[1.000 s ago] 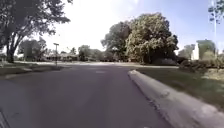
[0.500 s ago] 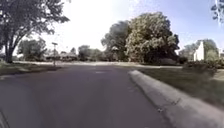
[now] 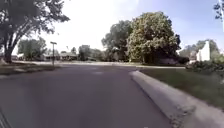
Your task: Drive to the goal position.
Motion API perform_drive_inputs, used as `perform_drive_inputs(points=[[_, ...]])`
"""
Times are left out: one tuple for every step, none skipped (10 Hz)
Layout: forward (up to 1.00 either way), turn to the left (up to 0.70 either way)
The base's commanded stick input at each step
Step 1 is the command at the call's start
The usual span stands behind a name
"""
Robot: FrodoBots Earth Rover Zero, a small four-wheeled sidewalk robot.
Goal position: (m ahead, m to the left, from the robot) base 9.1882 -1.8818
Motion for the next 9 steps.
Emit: perform_drive_inputs(points=[[0.7,0.0],[0.7,0.0],[0.7,0.0],[0.7,0.0],[0.7,0.0],[0.7,0.0],[0.7,0.0],[0.7,0.0],[0.7,0.0]])
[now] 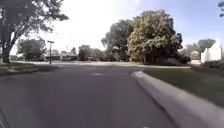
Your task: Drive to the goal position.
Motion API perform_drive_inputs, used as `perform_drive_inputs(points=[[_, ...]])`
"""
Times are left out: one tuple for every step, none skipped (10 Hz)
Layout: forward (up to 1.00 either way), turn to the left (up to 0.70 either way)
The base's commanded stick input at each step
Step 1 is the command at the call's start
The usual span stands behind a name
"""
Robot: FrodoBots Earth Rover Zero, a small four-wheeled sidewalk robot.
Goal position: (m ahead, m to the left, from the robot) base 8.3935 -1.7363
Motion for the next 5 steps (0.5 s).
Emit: perform_drive_inputs(points=[[0.7,0.0],[0.7,0.0],[0.7,0.0],[0.7,0.0],[0.7,0.0]])
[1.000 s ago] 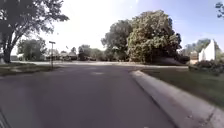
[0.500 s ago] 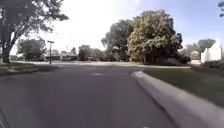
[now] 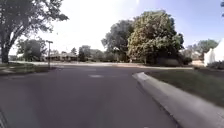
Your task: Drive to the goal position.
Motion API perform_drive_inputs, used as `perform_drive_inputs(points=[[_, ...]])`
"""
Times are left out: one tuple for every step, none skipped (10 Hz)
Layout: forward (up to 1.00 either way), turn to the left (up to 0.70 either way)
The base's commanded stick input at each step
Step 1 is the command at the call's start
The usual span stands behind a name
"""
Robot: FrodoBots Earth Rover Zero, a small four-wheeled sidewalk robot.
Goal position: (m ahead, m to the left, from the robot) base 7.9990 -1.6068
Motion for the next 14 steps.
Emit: perform_drive_inputs(points=[[0.7,0.0],[0.7,0.0],[0.7,0.0],[0.7,0.0],[0.7,0.0],[0.7,0.0],[0.7,0.0],[0.7,0.0],[0.7,0.0],[0.7,0.0],[0.7,0.0],[0.7,-0.17],[0.7,-0.35],[0.7,-0.35]])
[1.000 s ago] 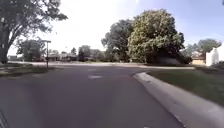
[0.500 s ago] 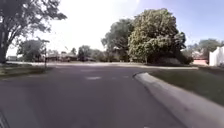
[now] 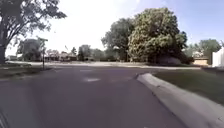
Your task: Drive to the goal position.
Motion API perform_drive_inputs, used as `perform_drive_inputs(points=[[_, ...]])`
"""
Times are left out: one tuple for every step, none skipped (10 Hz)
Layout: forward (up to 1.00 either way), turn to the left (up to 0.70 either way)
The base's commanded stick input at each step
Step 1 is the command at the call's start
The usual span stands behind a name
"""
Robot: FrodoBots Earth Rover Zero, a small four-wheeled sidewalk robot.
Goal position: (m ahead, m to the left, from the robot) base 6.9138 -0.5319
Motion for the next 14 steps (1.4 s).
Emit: perform_drive_inputs(points=[[0.7,-0.35],[0.7,-0.28],[0.7,0.0],[0.7,0.0],[0.7,0.0],[0.7,0.0],[0.7,0.0],[0.7,0.0],[0.7,0.0],[0.7,0.0],[0.7,0.0],[0.7,0.0],[0.7,0.0],[0.7,0.0]])
